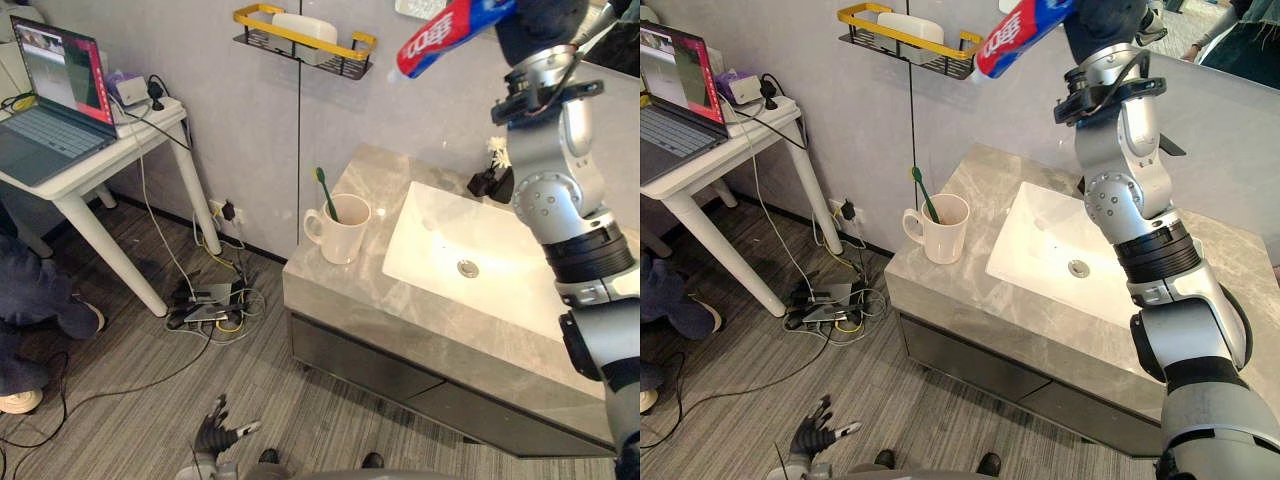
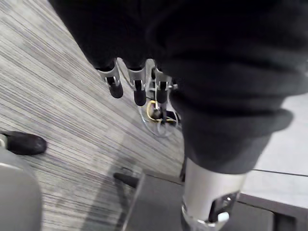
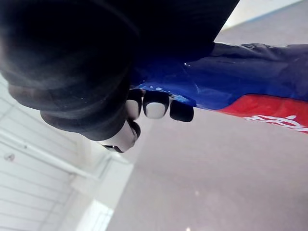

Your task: Organize washtable

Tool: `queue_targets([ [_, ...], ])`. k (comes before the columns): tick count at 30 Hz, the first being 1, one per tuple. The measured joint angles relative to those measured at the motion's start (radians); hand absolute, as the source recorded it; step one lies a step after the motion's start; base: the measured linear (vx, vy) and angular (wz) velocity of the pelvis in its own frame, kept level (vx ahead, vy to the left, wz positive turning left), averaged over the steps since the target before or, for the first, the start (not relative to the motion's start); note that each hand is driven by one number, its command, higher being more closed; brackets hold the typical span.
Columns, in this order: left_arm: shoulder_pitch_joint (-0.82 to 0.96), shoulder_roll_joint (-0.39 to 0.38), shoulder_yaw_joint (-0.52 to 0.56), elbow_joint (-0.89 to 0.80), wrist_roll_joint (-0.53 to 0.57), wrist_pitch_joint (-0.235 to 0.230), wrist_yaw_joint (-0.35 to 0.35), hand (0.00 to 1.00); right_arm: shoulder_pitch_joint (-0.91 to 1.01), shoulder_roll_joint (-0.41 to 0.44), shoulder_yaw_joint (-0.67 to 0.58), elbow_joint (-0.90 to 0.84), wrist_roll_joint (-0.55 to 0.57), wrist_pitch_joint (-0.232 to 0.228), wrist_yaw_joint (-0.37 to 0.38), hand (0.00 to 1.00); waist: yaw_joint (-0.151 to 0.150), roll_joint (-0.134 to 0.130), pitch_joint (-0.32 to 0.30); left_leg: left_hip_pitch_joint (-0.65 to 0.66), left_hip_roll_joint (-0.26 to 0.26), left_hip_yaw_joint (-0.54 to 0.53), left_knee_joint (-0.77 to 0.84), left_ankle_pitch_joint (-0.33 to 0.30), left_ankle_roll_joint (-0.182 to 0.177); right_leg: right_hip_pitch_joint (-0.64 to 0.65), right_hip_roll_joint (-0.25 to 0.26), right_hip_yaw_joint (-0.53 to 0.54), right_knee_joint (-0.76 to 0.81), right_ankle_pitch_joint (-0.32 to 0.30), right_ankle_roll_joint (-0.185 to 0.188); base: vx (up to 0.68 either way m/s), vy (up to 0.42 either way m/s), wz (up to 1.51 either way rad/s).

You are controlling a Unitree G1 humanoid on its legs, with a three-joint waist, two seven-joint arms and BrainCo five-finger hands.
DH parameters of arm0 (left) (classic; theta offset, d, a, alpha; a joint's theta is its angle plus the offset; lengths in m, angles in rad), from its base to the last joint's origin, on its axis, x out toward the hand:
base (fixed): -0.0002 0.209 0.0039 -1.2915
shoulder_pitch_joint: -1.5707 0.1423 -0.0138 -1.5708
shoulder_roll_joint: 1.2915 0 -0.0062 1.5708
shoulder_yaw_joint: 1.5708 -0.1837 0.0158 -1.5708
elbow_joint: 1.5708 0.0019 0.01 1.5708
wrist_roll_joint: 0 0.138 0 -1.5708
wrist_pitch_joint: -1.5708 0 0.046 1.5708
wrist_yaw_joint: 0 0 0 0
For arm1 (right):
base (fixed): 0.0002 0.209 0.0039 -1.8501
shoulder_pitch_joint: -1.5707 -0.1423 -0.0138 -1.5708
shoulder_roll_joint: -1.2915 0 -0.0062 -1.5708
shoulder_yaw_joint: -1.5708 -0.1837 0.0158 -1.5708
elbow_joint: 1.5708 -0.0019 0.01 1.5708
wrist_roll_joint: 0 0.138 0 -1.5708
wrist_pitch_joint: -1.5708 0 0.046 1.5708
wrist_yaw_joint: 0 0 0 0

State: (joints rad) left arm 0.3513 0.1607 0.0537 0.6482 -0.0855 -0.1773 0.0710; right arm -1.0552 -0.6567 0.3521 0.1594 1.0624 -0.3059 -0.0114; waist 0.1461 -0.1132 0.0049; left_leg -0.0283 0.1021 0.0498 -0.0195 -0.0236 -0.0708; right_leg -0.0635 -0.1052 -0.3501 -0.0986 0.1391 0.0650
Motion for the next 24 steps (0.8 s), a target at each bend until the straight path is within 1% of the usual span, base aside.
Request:
queue_targets([
  [3, -0.001, -0.016, 0.028, 0.049, 0.003, 0.004, 0.008, 0.00, 0.000, -0.004, 0.047, -0.010, -0.002, 0.001, 0.019, 1.00, -0.002, -0.004, 0.004, -0.006, -0.001, -0.004, 0.001, 0.000, 0.000, -0.007, 0.001, 0.003, 0.000, 0.000, 0.000, 0.00, 0.000, 0.00],
  [5, -0.003, -0.022, 0.040, 0.073, 0.002, 0.005, 0.009, 0.00, 0.018, -0.004, 0.058, -0.035, -0.004, 0.002, 0.039, 1.00, -0.002, -0.011, 0.015, -0.012, -0.004, -0.007, 0.004, 0.000, 0.000, -0.011, 0.002, 0.005, 0.000, 0.000, 0.000, 0.00, 0.000, 0.00],
  [9, -0.015, -0.027, 0.069, 0.129, 0.001, 0.005, 0.019, 0.00, 0.094, -0.003, 0.069, -0.076, -0.015, 0.002, 0.041, 1.00, 0.001, -0.014, 0.019, -0.016, -0.007, -0.009, 0.006, 0.000, 0.000, -0.014, 0.001, 0.006, 0.000, 0.000, 0.000, 0.00, 0.001, 0.01],
  [11, -0.022, -0.029, 0.088, 0.164, -0.004, 0.007, 0.024, 0.00, 0.139, 0.004, 0.102, -0.091, -0.041, 0.016, 0.038, 1.00, -0.001, -0.017, 0.022, -0.021, -0.008, -0.009, 0.008, 0.000, 0.000, -0.019, 0.000, 0.008, 0.000, 0.000, 0.000, 0.00, 0.000, 0.00],
  [13, -0.026, -0.037, 0.114, 0.169, -0.012, 0.008, 0.025, 0.00, 0.173, 0.011, 0.104, -0.110, -0.057, 0.029, 0.040, 1.00, -0.004, -0.023, 0.032, -0.022, -0.008, -0.010, 0.013, 0.000, 0.000, -0.024, 0.000, 0.009, 0.000, 0.000, 0.000, 0.00, 0.000, 0.00],
  [16, -0.027, -0.039, 0.116, 0.170, -0.020, 0.014, 0.030, 0.00, 0.190, 0.014, 0.127, -0.109, -0.067, 0.046, 0.041, 1.00, -0.006, -0.022, 0.036, -0.033, -0.009, -0.014, 0.019, 0.000, 0.000, -0.030, 0.000, 0.008, 0.000, 0.000, -0.001, 0.00, -0.001, 0.01],
  [19, -0.041, -0.038, 0.120, 0.198, -0.021, 0.015, 0.041, 0.00, 0.191, 0.014, 0.134, -0.109, -0.083, 0.050, 0.056, 1.00, -0.006, -0.021, 0.039, -0.036, -0.009, -0.018, 0.020, 0.000, 0.000, -0.031, 0.000, 0.006, 0.000, 0.000, -0.001, 0.01, -0.002, 0.04],
  [24, -0.064, -0.042, 0.136, 0.210, -0.021, 0.015, 0.043, 0.00, 0.203, 0.020, 0.136, -0.111, -0.083, 0.050, 0.059, 1.00, -0.005, -0.025, 0.046, -0.040, -0.010, -0.023, 0.021, 0.000, 0.000, -0.031, -0.002, 0.001, 0.000, 0.000, 0.000, 0.00, 0.001, 0.01],
])
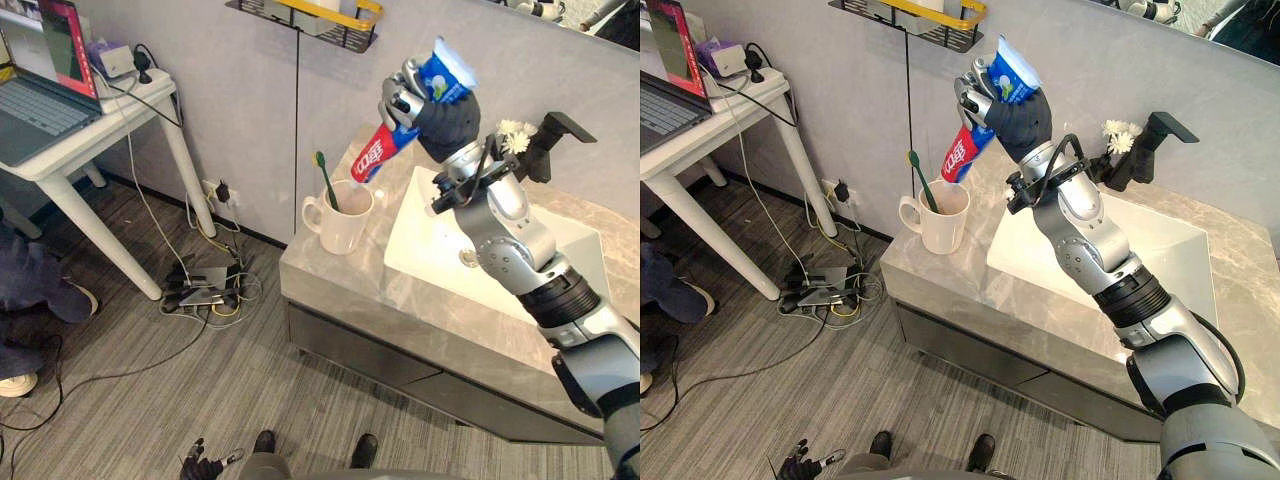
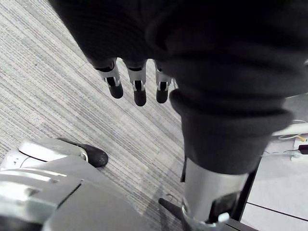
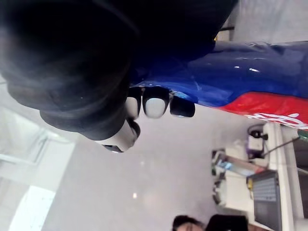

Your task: Organize washtable

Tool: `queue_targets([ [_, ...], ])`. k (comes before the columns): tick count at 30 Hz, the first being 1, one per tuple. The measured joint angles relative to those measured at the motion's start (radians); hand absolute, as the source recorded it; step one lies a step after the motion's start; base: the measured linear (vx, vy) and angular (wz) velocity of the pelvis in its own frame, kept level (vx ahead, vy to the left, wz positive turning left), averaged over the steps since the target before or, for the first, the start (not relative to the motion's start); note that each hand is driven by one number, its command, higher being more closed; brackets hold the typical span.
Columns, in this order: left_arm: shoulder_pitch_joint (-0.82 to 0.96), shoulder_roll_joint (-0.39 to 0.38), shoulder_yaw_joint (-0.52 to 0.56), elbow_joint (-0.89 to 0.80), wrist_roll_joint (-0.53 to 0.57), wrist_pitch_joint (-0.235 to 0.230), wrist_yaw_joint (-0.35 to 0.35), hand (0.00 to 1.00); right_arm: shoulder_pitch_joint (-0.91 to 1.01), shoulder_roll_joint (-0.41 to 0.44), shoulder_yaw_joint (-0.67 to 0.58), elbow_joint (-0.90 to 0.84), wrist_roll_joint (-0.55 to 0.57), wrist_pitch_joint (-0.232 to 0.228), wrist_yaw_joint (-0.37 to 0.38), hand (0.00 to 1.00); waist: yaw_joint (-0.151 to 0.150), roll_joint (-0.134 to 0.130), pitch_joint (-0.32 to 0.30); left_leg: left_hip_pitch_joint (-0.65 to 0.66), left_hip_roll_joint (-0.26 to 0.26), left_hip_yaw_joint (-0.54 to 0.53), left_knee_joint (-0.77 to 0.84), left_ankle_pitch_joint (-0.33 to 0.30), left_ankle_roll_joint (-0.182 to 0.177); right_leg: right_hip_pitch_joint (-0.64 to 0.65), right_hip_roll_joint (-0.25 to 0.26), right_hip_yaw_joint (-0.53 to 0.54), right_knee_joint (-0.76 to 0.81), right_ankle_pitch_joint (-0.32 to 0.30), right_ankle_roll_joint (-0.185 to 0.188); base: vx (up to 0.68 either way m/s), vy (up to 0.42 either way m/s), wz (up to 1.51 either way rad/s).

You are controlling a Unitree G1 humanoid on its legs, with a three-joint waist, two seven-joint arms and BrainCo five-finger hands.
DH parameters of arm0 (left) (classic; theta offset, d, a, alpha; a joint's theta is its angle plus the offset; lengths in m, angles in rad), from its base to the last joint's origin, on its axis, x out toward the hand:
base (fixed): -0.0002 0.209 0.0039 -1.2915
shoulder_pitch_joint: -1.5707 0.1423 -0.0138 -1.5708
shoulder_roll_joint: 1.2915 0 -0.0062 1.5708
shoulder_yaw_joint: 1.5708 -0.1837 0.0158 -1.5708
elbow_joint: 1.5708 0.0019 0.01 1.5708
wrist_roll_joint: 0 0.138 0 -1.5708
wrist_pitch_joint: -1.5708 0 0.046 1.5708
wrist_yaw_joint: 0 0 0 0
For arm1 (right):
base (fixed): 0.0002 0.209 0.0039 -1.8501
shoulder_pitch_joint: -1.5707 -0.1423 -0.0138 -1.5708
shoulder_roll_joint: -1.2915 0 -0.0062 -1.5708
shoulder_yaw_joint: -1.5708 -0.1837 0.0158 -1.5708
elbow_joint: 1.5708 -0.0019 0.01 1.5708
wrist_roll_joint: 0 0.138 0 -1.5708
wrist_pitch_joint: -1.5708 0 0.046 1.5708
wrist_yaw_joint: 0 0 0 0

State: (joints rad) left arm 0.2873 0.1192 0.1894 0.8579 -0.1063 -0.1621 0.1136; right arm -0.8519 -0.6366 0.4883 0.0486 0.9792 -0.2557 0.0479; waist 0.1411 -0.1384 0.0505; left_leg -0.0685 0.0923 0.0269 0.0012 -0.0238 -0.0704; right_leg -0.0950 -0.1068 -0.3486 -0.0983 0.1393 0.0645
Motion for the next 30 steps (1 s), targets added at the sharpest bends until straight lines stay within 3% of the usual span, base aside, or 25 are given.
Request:
queue_targets([
  [14, -0.004, -0.001, 0.000, 0.005, -0.022, -0.001, 0.001, 0.00, 0.038, 0.049, 0.042, 0.009, -0.009, 0.021, -0.007, 1.00, 0.007, 0.000, 0.004, -0.013, -0.002, -0.002, 0.001, 0.000, 0.000, -0.011, -0.001, -0.001, 0.000, 0.000, 0.000, 0.00, 0.000, 0.00],
  [30, -0.004, -0.021, 0.010, 0.019, -0.061, -0.003, 0.001, 0.00, 0.037, 0.083, 0.024, 0.044, -0.048, 0.023, -0.074, 1.00, 0.018, -0.001, 0.017, -0.059, -0.003, -0.061, 0.002, 0.005, -0.005, -0.022, -0.003, -0.053, 0.000, -0.008, 0.001, 0.02, 0.000, 0.10],
])
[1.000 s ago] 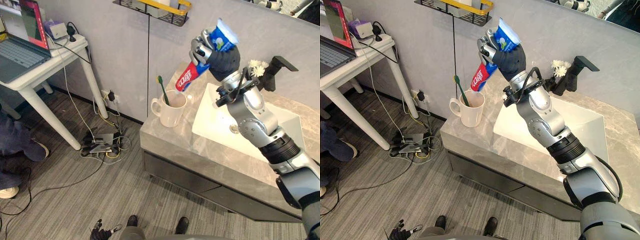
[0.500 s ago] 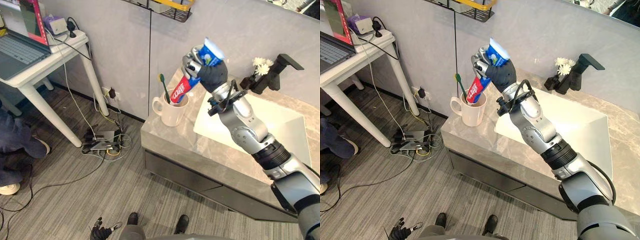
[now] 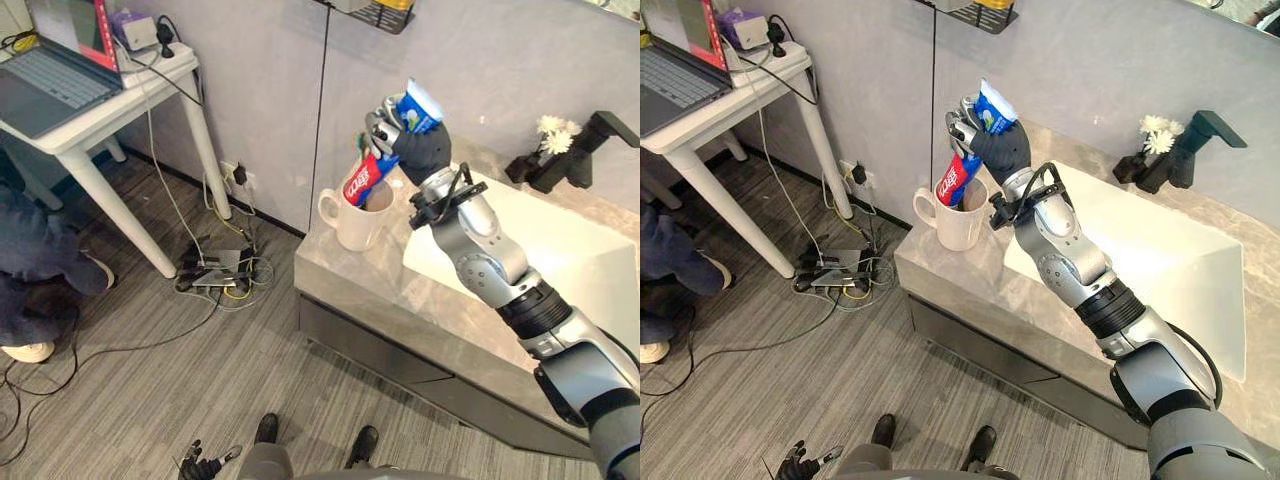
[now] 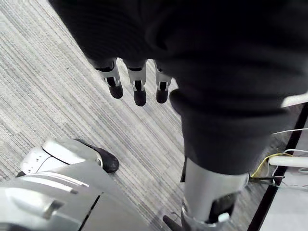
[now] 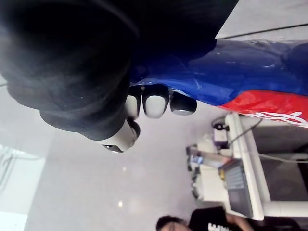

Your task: Organize washtable

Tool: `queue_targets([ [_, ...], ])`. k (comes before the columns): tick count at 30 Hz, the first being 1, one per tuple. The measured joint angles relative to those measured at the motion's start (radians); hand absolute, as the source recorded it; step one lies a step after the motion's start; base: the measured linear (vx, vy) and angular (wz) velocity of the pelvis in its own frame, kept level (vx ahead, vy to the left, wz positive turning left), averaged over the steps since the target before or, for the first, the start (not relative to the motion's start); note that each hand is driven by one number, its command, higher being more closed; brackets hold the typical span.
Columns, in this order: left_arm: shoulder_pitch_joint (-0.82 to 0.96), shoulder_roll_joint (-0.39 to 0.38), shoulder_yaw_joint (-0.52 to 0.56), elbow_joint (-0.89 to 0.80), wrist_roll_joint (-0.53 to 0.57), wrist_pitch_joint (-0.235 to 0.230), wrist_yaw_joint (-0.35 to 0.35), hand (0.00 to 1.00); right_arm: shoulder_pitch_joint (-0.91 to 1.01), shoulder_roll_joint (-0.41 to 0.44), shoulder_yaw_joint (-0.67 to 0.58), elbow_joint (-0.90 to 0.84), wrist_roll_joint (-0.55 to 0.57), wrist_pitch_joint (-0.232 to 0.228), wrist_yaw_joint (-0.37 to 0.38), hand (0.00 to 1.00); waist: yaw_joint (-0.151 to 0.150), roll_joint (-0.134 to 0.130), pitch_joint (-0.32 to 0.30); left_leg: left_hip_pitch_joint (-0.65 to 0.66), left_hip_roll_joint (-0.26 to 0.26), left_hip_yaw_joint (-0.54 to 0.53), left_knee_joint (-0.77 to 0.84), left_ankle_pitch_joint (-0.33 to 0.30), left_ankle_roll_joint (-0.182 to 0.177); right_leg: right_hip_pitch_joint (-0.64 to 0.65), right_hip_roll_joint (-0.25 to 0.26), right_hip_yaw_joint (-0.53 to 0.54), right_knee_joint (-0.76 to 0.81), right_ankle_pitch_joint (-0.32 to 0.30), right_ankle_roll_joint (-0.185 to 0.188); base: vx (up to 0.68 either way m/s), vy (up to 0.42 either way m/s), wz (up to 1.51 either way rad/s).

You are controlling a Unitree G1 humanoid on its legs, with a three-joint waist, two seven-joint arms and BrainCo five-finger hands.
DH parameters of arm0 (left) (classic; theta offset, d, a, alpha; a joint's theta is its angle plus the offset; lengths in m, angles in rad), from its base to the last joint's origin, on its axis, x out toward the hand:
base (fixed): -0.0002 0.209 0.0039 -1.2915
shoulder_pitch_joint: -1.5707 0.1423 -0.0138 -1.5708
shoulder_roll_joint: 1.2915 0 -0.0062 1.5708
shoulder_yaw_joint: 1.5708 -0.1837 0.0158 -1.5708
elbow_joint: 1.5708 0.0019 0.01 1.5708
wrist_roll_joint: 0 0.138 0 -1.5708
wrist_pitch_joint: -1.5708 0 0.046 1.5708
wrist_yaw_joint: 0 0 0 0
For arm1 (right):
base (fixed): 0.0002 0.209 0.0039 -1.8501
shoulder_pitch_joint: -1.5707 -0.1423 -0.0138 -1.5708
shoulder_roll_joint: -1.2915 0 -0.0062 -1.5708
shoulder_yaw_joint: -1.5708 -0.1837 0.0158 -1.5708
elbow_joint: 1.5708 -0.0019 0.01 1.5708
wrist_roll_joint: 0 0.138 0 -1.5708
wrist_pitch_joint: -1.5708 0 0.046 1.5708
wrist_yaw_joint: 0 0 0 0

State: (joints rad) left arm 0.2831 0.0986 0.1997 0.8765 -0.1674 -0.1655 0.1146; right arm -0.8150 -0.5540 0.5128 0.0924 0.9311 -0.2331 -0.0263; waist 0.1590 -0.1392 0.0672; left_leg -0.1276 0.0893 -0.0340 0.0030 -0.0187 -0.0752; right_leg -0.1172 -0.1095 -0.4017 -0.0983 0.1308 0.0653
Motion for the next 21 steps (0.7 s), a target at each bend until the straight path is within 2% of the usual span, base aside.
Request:
queue_targets([
  [5, -0.001, -0.004, -0.001, -0.003, -0.021, -0.005, 0.004, 0.00, 0.000, 0.006, -0.063, -0.001, 0.000, 0.000, -0.042, 1.00, 0.016, 0.000, 0.000, -0.009, -0.001, 0.002, 0.000, 0.004, 0.000, -0.010, -0.001, -0.001, 0.000, 0.000, 0.000, 0.04, 0.006, 0.01],
  [10, -0.001, -0.008, -0.003, -0.007, -0.036, -0.009, 0.020, 0.00, 0.000, 0.029, -0.117, -0.022, -0.001, -0.003, -0.067, 1.00, 0.019, 0.001, 0.000, -0.012, -0.001, 0.008, 0.002, 0.004, 0.000, -0.010, -0.003, -0.003, 0.000, 0.000, 0.000, 0.00, 0.000, 0.00],
  [21, -0.001, -0.020, -0.015, -0.030, -0.058, -0.017, 0.020, 0.00, 0.005, 0.035, -0.119, -0.051, -0.001, -0.003, -0.081, 1.00, 0.020, 0.019, -0.003, -0.018, -0.001, 0.013, 0.007, 0.004, -0.001, -0.012, -0.004, -0.006, 0.000, 0.000, 0.000, 0.00, 0.000, 0.00],
])
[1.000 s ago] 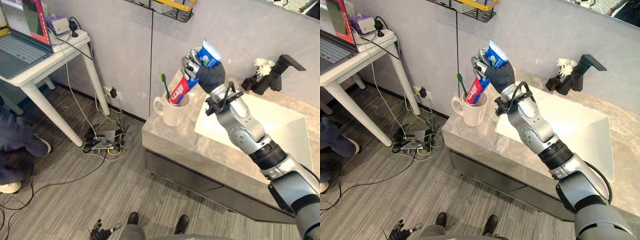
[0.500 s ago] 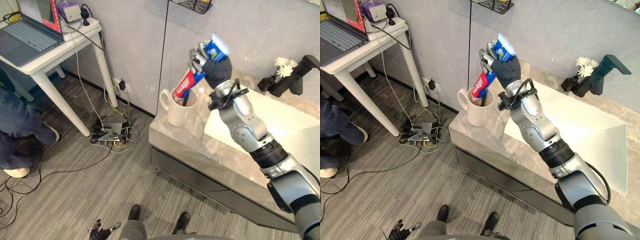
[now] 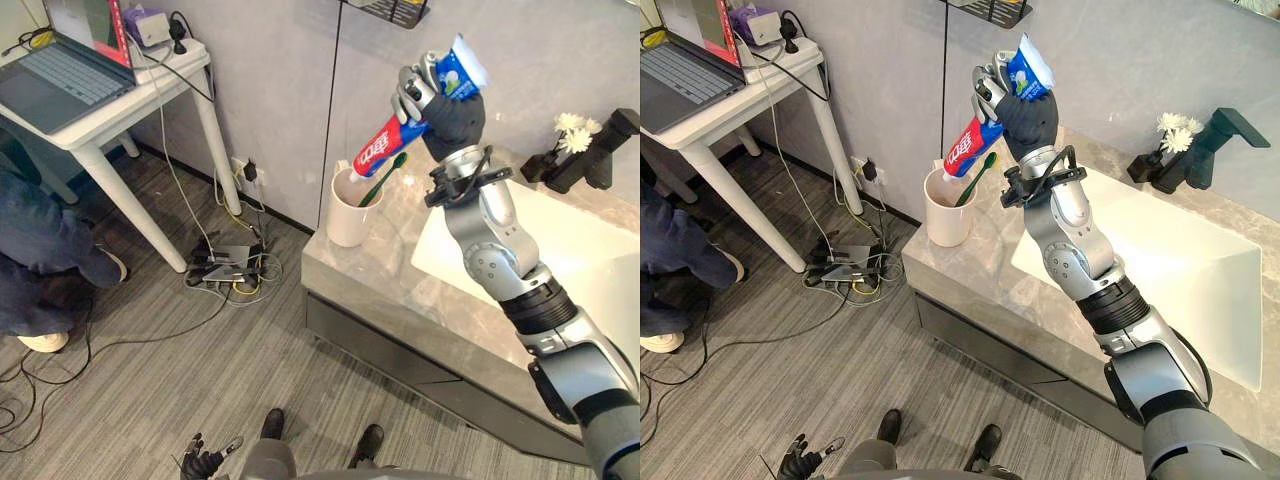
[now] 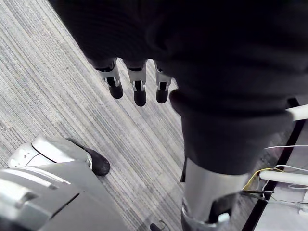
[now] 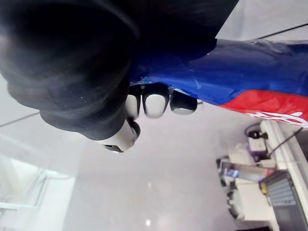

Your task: Organize washtable

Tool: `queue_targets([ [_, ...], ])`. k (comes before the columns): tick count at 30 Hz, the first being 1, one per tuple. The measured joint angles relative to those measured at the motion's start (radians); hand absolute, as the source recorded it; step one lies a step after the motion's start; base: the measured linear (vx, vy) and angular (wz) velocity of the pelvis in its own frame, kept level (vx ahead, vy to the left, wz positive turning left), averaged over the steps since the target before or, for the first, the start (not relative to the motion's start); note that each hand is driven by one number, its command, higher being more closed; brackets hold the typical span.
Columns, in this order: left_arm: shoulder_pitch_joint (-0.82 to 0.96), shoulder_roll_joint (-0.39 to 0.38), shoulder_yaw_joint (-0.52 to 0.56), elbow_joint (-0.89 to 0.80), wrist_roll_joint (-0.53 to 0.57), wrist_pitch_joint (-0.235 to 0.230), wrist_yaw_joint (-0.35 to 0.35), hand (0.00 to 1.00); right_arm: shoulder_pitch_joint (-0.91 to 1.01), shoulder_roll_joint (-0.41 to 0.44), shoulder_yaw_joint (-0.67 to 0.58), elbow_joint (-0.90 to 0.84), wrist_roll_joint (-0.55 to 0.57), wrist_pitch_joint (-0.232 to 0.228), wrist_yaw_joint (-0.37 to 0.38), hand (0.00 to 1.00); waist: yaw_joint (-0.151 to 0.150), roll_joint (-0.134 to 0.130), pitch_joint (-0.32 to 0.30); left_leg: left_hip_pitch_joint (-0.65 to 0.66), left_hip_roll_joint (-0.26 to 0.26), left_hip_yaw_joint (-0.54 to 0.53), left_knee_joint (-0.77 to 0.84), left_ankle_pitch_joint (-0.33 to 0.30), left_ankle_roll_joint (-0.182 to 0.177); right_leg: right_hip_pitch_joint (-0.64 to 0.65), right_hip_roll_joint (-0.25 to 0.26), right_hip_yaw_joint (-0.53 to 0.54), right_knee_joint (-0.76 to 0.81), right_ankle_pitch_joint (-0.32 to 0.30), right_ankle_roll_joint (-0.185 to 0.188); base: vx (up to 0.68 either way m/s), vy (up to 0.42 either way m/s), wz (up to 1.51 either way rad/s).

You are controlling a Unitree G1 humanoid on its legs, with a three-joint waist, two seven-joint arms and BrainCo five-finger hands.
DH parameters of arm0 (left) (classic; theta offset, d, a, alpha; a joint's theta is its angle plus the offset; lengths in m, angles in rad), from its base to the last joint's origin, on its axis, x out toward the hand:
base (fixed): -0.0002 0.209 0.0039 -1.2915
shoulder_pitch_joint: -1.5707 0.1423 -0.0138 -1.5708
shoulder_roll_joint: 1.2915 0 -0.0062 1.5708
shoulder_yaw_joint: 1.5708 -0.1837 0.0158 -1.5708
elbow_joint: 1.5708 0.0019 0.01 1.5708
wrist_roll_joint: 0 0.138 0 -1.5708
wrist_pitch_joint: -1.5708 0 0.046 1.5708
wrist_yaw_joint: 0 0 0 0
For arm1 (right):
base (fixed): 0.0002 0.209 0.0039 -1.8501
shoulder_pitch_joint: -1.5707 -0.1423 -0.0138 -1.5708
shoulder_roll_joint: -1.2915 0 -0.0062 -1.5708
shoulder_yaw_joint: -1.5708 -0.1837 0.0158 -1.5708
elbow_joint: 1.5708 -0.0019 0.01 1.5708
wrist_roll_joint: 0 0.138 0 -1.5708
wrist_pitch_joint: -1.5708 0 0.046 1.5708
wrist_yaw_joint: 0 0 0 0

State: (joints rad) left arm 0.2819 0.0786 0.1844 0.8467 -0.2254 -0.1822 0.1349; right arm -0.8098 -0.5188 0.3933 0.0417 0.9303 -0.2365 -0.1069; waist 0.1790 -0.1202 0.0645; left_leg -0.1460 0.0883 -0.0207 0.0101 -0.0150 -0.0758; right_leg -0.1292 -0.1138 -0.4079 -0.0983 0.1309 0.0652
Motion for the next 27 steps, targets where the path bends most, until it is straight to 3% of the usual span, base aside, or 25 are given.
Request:
queue_targets([
  [9, 0.000, 0.000, -0.026, -0.001, 0.000, 0.000, 0.000, 0.00, 0.035, 0.001, -0.027, 0.000, 0.000, -0.002, -0.002, 1.00, 0.000, 0.020, -0.010, 0.000, 0.000, 0.003, 0.000, 0.000, 0.000, -0.001, 0.000, 0.003, 0.000, 0.000, 0.000, 0.01, 0.002, 0.00],
  [27, -0.007, 0.002, -0.029, 0.008, -0.022, -0.001, 0.000, 0.00, 0.043, 0.023, 0.012, 0.050, 0.001, -0.005, -0.004, 1.00, 0.009, 0.019, -0.012, -0.045, -0.001, -0.008, 0.010, 0.001, -0.001, -0.037, 0.001, -0.001, 0.000, 0.002, -0.003, 0.01, 0.001, 0.00],
])
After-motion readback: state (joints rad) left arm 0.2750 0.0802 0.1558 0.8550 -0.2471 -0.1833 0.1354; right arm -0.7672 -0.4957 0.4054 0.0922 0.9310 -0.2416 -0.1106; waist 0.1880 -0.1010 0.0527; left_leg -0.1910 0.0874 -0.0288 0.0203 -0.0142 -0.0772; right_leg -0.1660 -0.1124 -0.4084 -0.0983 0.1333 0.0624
